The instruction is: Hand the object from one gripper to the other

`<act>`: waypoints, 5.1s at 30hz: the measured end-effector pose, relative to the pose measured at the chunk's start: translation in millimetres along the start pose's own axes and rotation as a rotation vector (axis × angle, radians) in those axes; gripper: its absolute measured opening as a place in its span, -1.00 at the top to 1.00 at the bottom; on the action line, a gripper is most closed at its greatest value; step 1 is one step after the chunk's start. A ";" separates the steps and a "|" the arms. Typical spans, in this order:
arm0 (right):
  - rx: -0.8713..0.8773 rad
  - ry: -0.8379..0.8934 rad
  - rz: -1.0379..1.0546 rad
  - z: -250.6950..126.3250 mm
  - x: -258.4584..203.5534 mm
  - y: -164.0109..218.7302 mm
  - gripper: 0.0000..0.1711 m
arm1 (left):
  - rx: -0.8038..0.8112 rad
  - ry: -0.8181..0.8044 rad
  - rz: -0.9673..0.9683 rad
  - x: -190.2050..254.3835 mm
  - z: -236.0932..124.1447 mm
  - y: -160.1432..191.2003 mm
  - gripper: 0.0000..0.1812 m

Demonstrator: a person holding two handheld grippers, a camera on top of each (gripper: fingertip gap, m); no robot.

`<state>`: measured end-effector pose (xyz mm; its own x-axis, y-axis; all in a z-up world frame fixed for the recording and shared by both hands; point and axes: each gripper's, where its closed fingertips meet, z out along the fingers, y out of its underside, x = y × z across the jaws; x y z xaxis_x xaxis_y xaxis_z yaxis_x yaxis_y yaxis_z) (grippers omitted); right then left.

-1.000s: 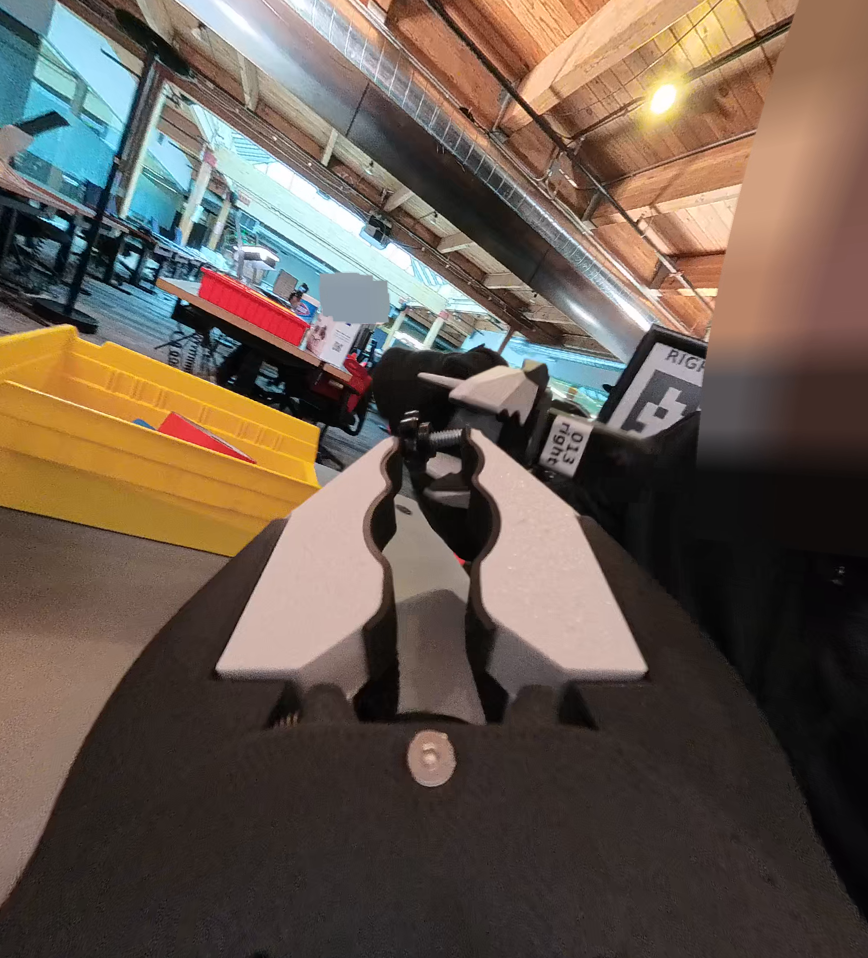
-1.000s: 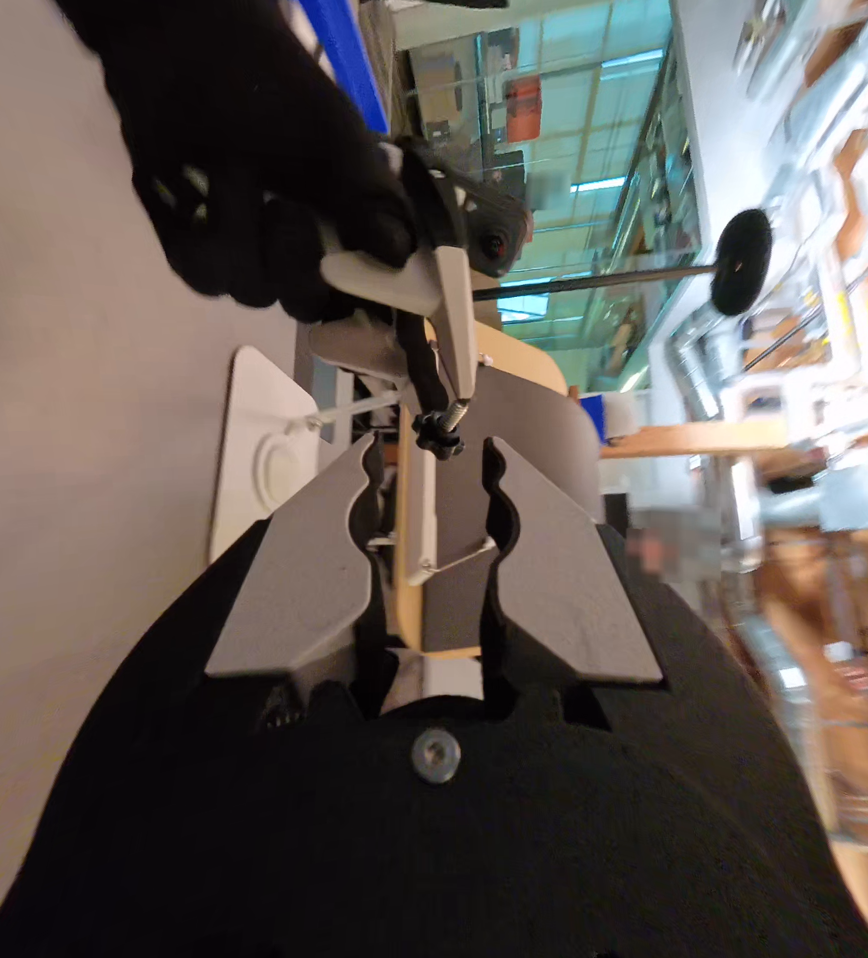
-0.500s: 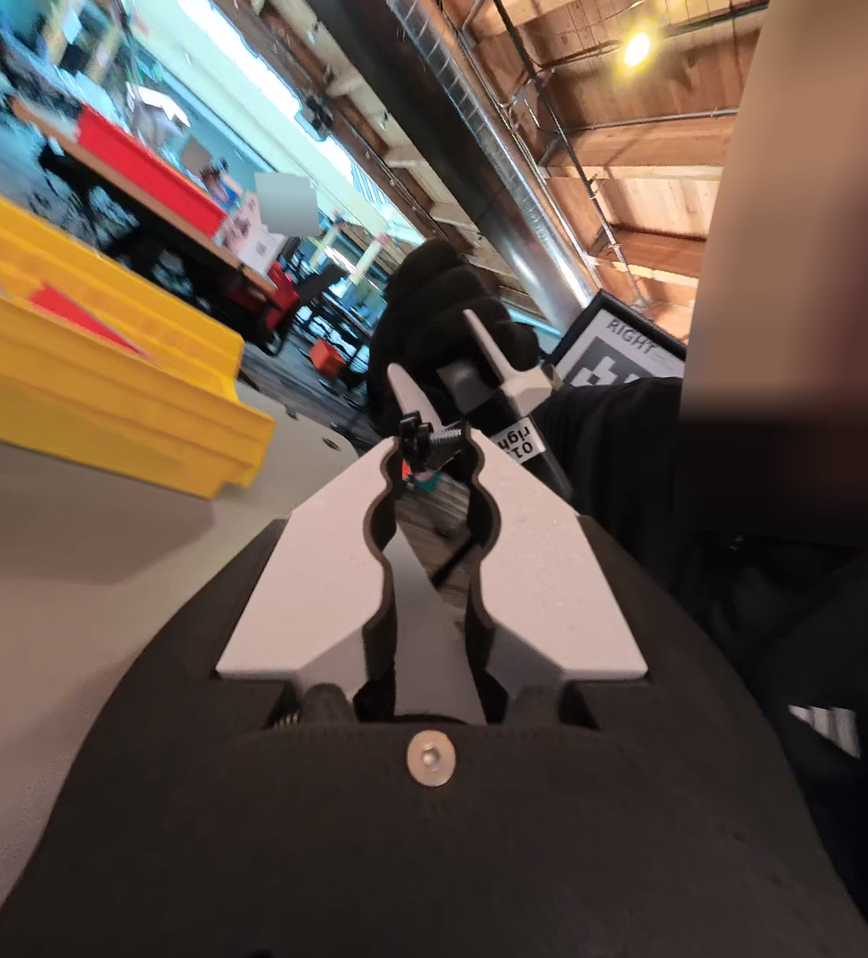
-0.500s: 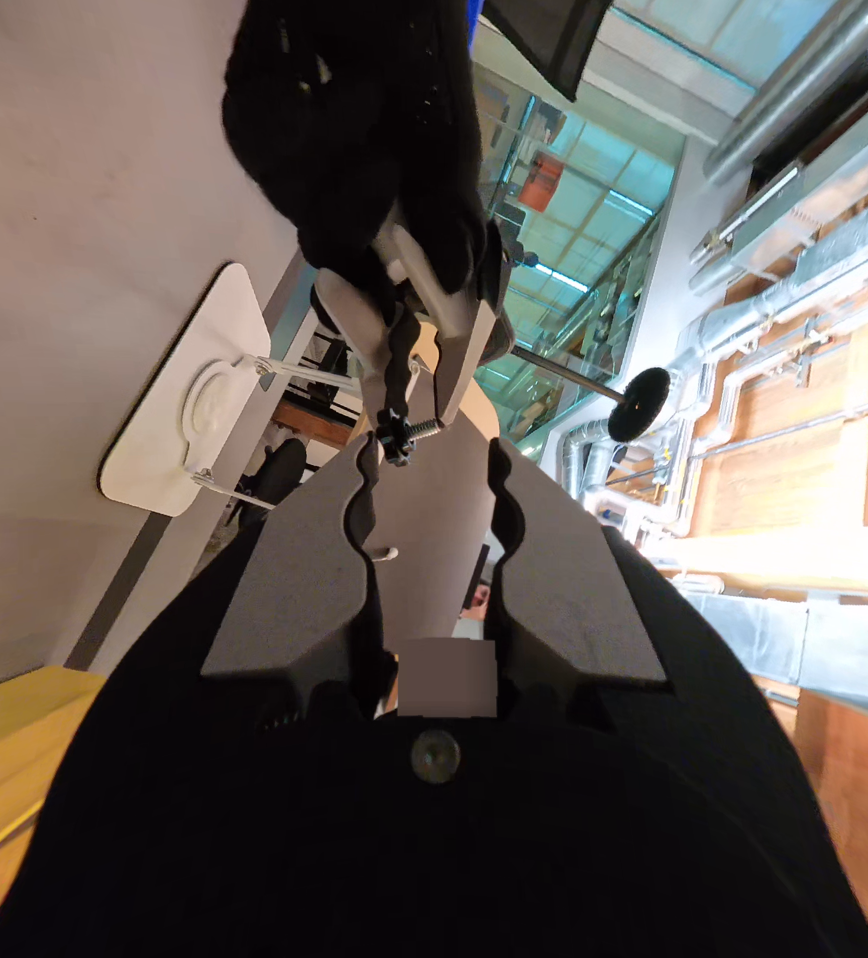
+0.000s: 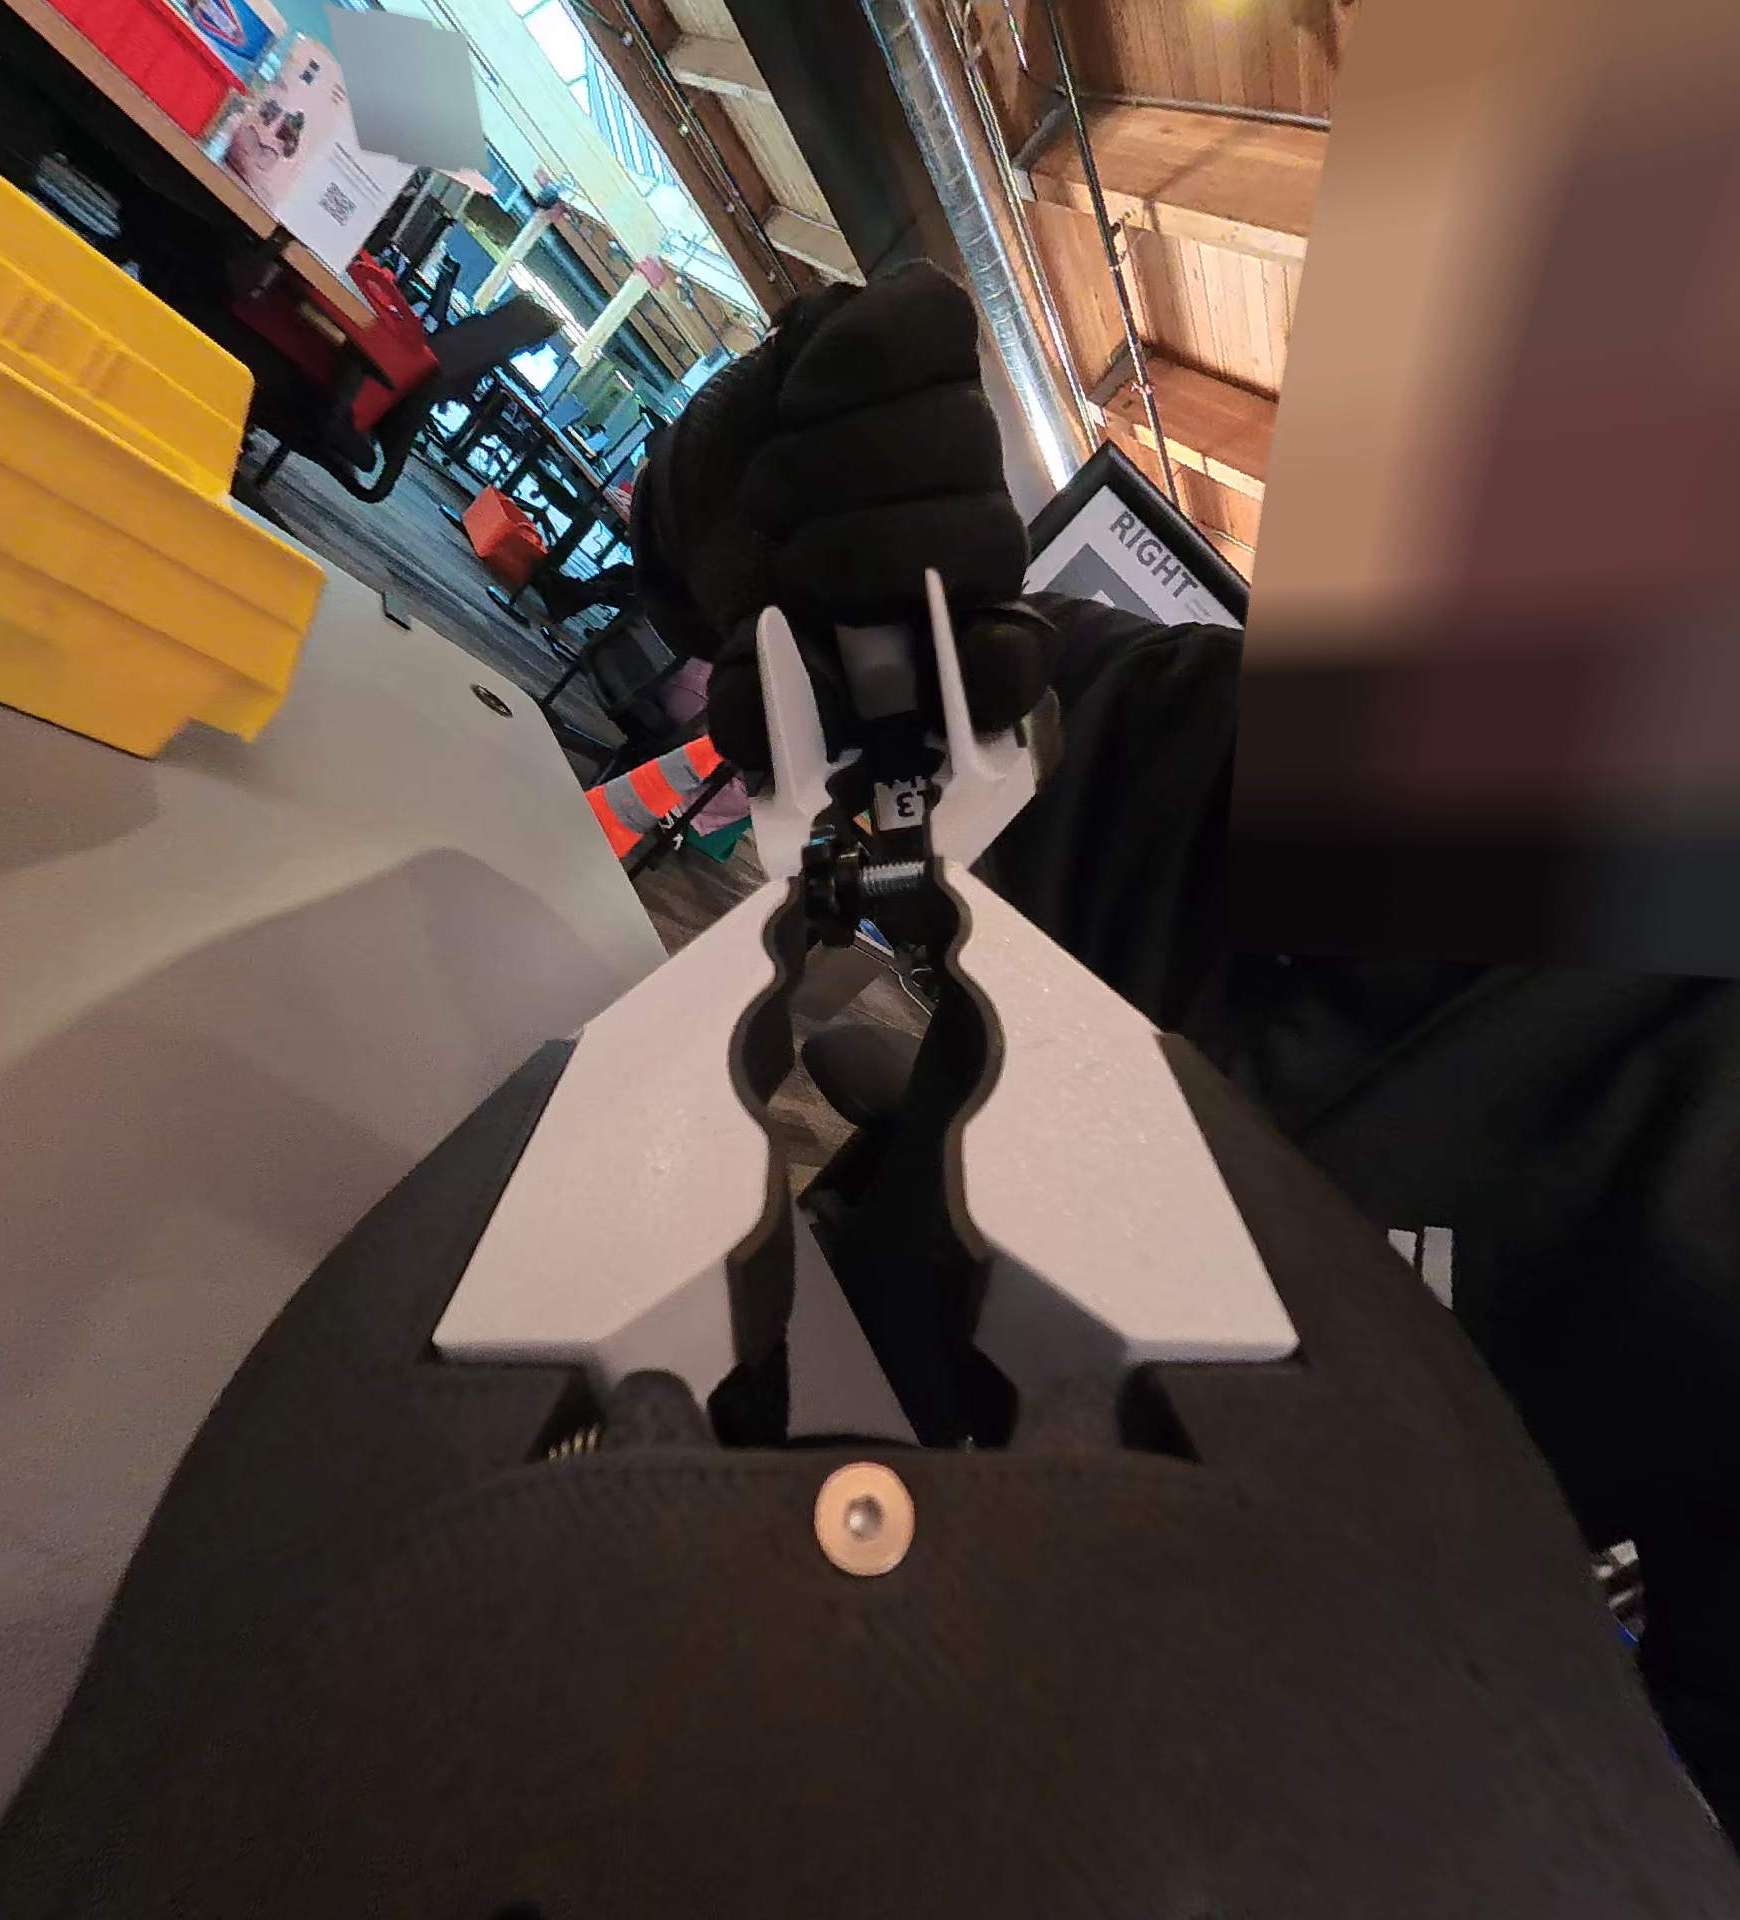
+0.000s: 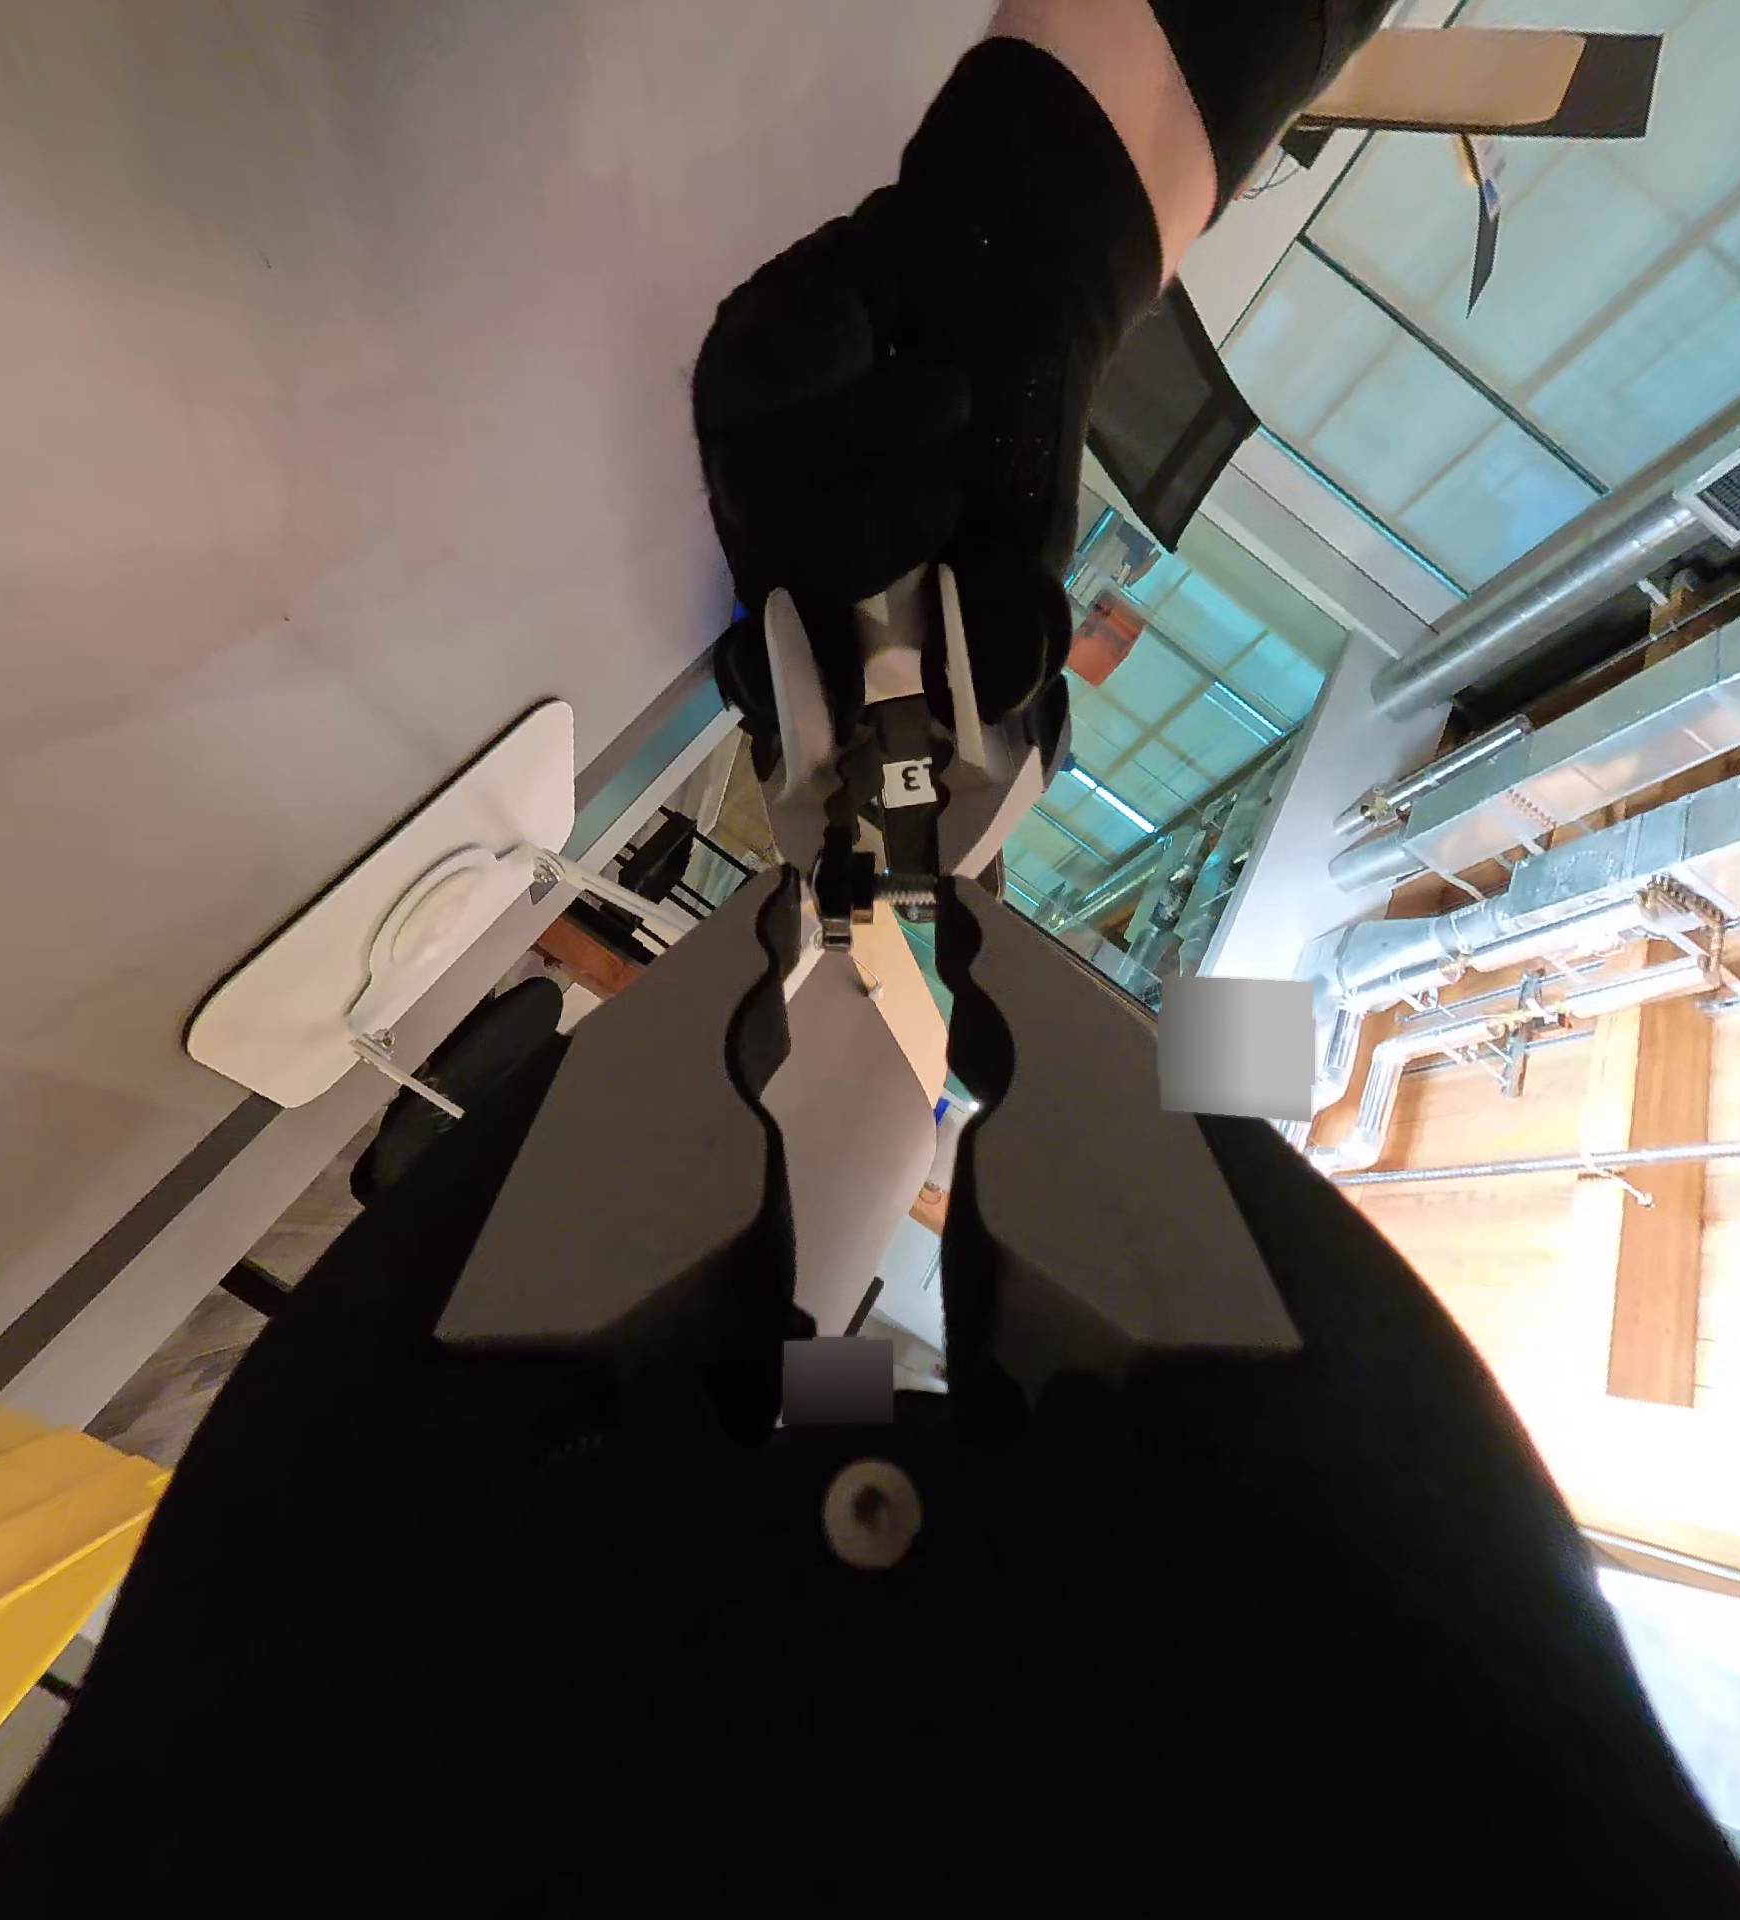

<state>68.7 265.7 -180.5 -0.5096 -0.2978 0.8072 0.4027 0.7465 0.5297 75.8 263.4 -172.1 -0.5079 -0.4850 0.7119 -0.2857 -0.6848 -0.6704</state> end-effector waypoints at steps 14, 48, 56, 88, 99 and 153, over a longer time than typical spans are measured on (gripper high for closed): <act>0.005 -0.005 0.019 -1.9 3.2 -1.3 0.76 | 0.008 0.052 -0.031 2.6 2.2 1.8 0.77; 0.146 0.091 1.214 -18.6 -0.9 54.5 0.76 | 0.196 -0.268 0.321 -14.5 19.3 -43.4 0.60; 0.139 0.092 1.199 -17.4 -2.4 51.6 0.76 | 0.212 -0.235 0.293 -16.9 23.1 -43.2 0.74; 0.049 0.202 1.502 -10.5 -2.8 53.7 0.87 | 0.458 -0.200 0.119 -29.0 -5.9 -47.4 0.79; 0.415 -0.006 2.094 -4.5 -12.7 46.6 0.86 | 0.185 -0.527 0.535 -33.1 9.7 -30.1 0.78; -0.090 0.188 1.204 -3.2 -13.7 47.2 0.90 | 0.346 -0.220 0.226 -30.9 19.9 -38.9 0.76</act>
<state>97.2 303.1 -165.7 0.3401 0.4682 0.8156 0.5967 0.5628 -0.5720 118.8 294.2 -163.9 -0.3310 -0.7209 0.6088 0.1193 -0.6720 -0.7309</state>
